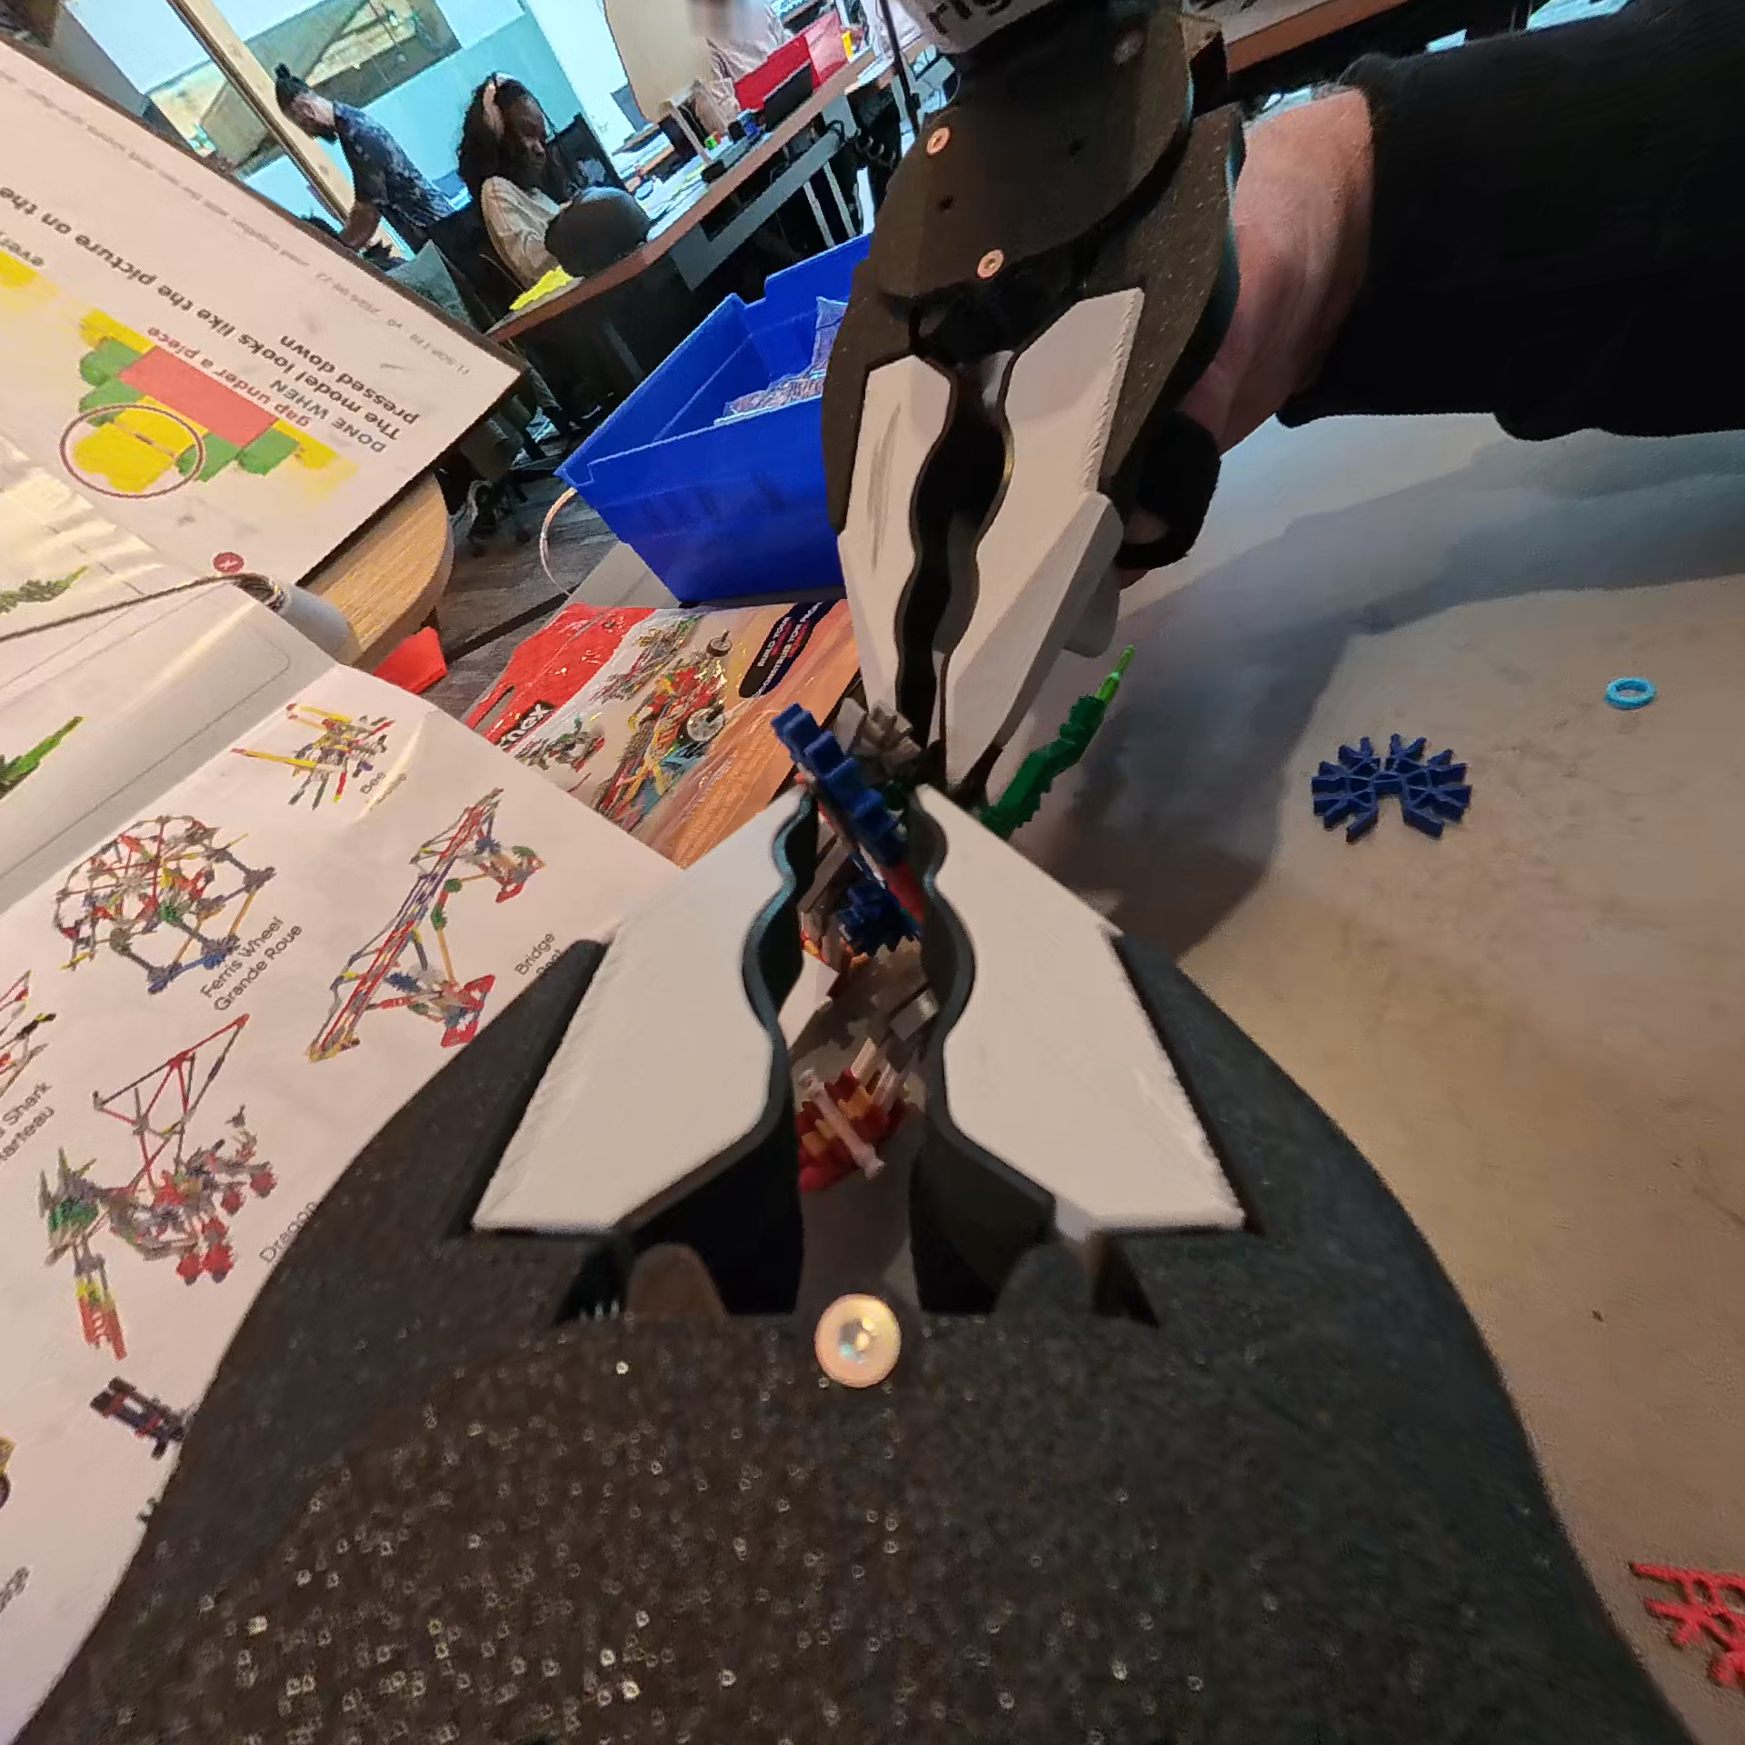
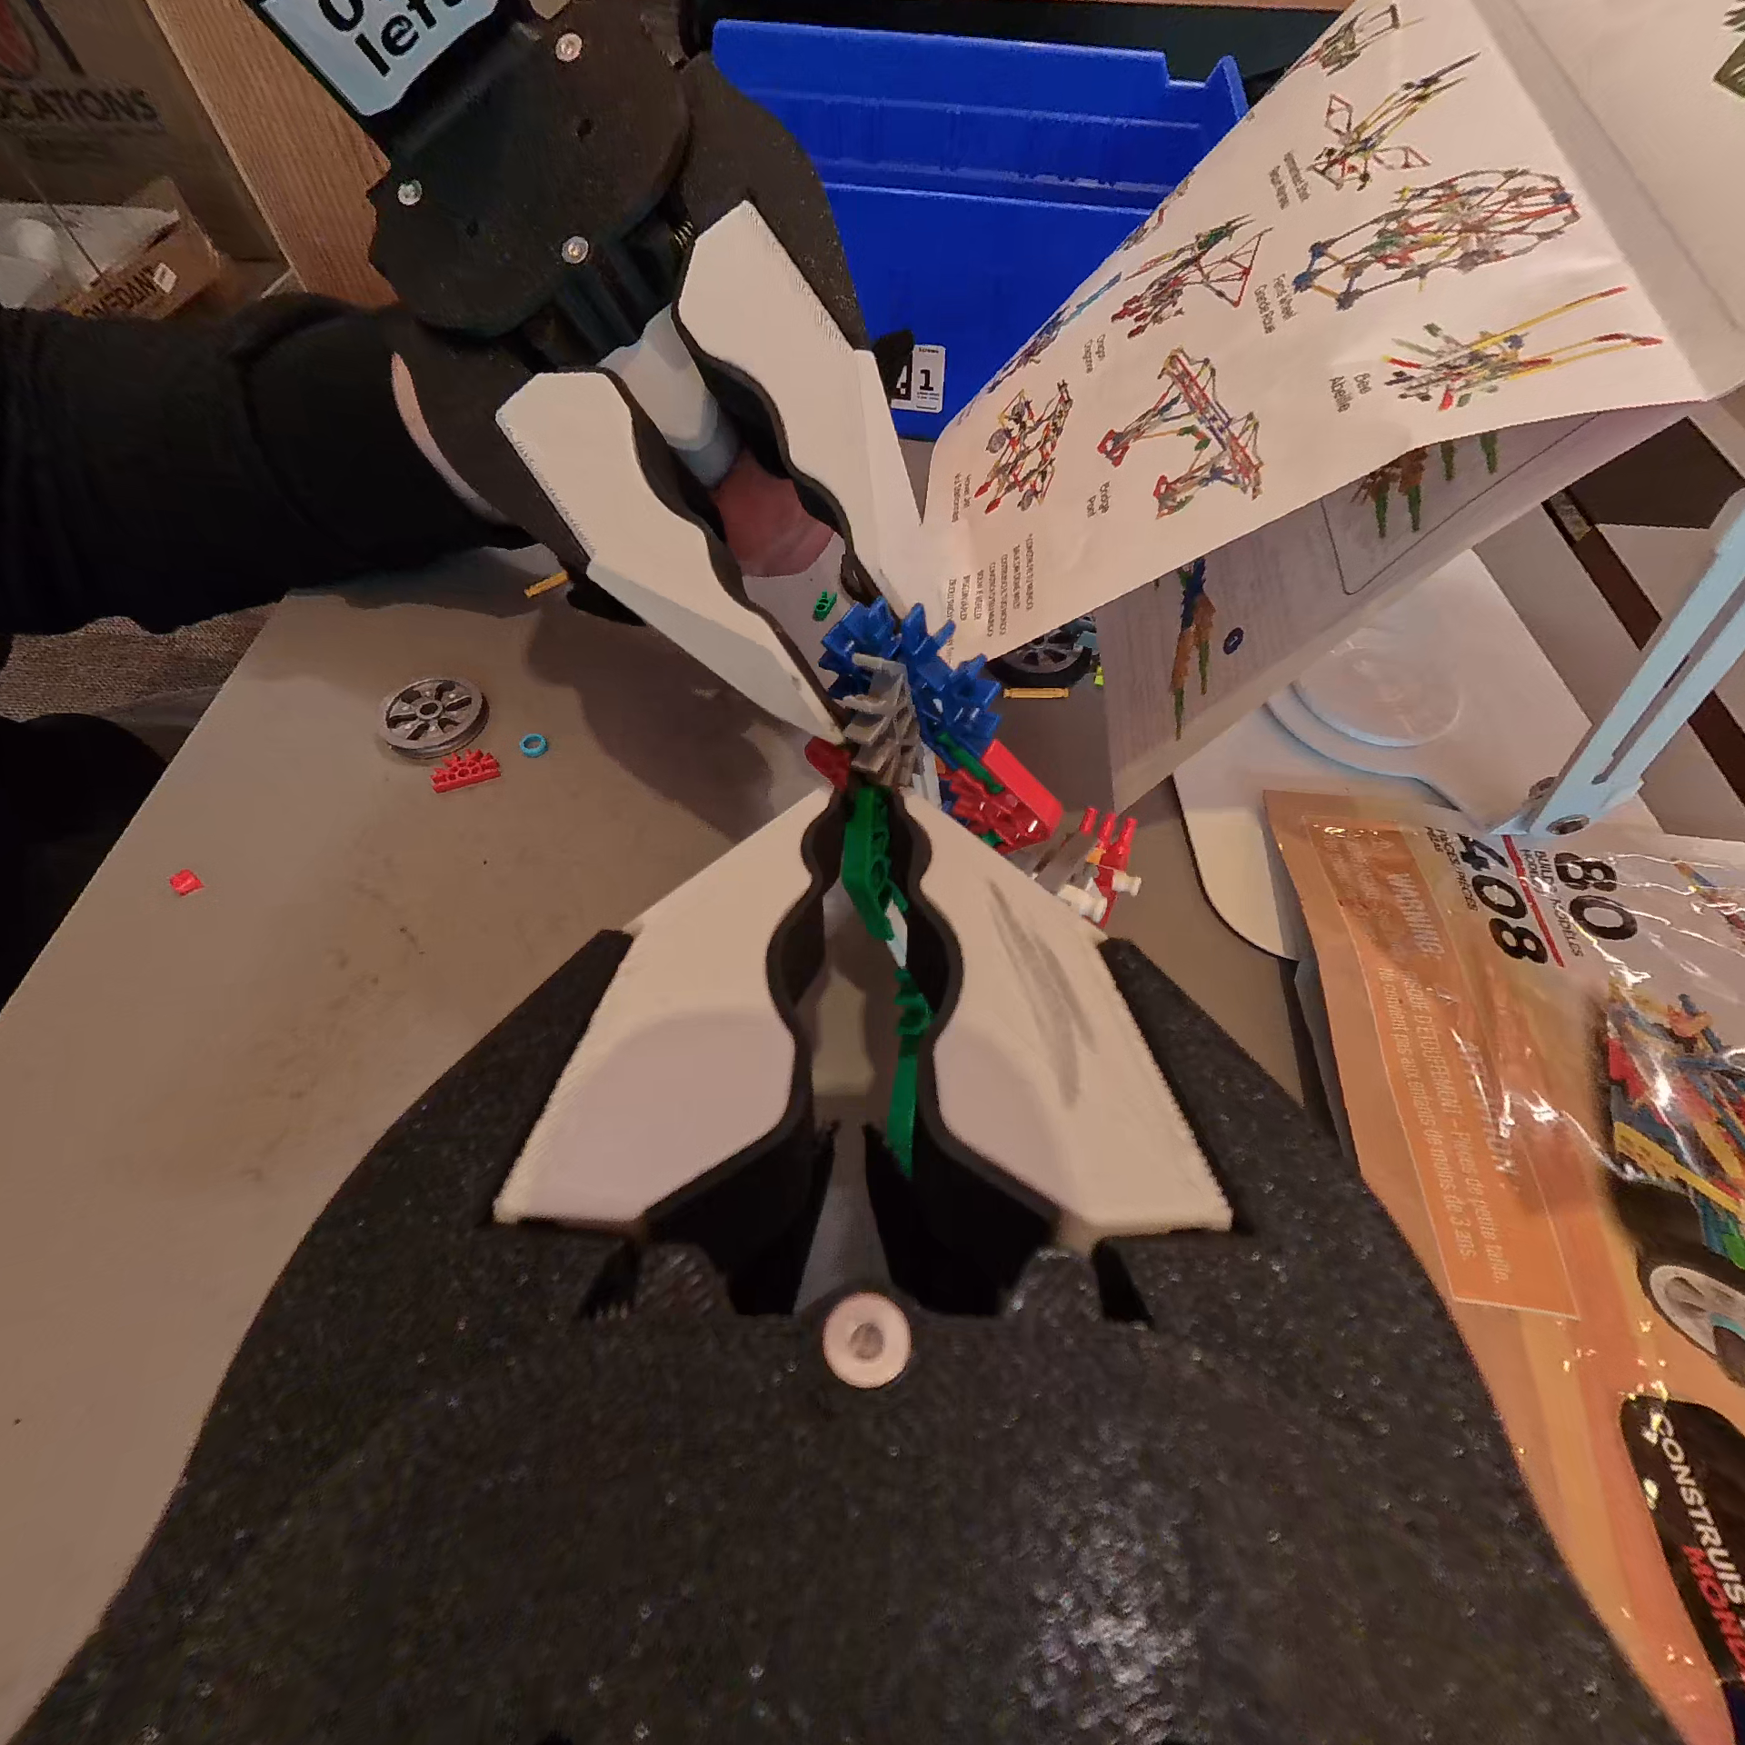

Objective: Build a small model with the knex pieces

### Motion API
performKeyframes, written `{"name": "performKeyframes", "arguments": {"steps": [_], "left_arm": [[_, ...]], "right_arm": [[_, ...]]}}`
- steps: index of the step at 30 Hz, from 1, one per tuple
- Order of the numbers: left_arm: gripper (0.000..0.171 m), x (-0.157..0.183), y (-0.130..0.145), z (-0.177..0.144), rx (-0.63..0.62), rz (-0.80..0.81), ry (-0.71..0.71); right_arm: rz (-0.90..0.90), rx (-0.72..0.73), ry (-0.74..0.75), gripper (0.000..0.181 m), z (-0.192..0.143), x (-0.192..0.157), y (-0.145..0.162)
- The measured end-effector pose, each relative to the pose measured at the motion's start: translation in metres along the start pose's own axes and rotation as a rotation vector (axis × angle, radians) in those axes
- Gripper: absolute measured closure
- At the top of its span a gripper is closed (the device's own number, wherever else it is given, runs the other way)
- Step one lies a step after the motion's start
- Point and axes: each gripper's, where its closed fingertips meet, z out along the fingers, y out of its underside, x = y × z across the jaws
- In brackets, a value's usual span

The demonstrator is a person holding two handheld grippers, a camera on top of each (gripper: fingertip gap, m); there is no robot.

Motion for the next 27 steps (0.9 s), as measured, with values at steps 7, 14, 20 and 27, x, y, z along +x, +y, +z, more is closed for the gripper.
{"name": "performKeyframes", "arguments": {"steps": [7,14,20,27], "left_arm": [[0.159,0.001,0.002,0.002,-0.004,0.009,-0.003],[0.155,0.004,0.001,0.005,0.003,0.017,0.000],[0.153,0.005,0.005,0.007,-0.014,0.041,-0.005],[0.153,0.010,0.017,0.012,-0.058,0.086,-0.002]], "right_arm": [[0.008,0.002,-0.010,0.168,-0.002,-0.001,0.001],[-0.015,0.024,0.004,0.169,-0.002,-0.001,-0.003],[-0.008,0.023,-0.011,0.168,-0.001,-0.002,0.001],[-0.031,-0.014,-0.015,0.166,0.005,-0.003,0.012]]}}
